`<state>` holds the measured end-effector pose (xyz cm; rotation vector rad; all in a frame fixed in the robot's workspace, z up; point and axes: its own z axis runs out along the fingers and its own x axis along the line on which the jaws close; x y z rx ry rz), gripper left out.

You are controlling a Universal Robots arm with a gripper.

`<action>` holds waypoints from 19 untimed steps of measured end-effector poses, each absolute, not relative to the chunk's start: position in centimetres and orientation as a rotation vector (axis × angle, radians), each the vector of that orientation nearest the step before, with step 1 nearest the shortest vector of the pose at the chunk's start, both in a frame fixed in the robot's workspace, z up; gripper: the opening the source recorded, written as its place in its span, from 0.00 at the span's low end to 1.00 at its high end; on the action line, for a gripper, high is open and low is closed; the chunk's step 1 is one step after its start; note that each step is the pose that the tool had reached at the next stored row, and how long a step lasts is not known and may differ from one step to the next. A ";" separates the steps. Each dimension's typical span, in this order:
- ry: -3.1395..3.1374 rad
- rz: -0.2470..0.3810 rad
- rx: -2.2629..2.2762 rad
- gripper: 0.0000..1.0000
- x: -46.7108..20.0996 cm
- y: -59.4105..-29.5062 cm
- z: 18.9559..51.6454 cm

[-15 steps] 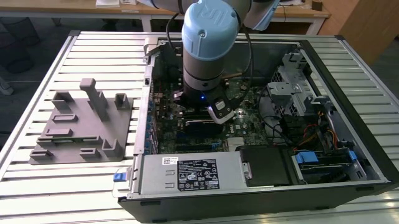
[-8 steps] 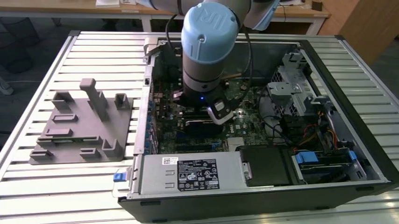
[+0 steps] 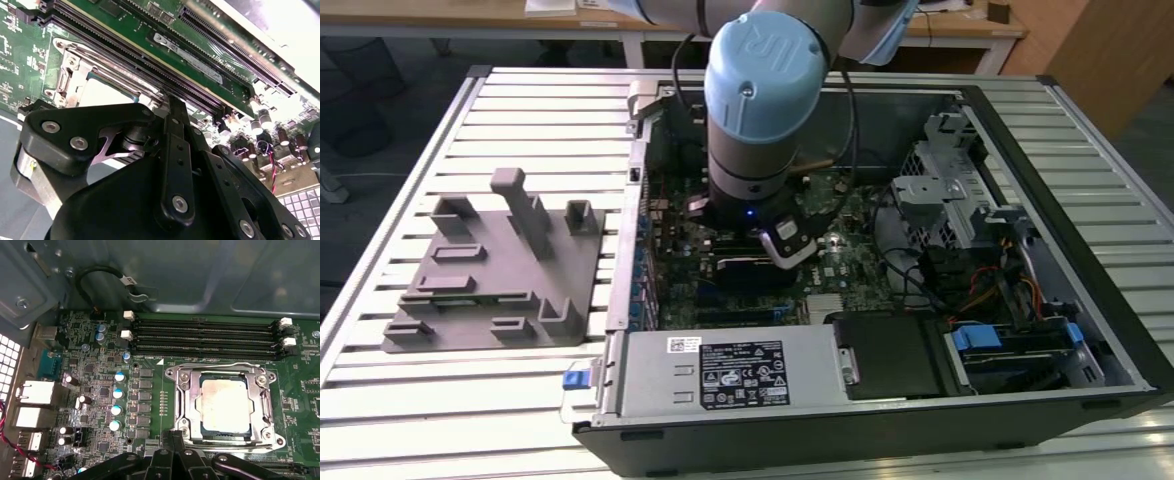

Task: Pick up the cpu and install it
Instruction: 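Install the second cpu locking lever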

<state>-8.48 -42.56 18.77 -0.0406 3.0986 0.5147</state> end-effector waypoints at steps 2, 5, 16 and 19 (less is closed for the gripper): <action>3.099 0.516 -0.043 0.11 -8.5 -42.6 18.7; 3.098 0.519 -0.044 0.11 -8.5 -42.5 18.7; 3.098 0.520 -0.046 0.11 -8.5 -42.4 18.9; 3.098 0.520 -0.046 0.11 -8.5 -42.4 19.2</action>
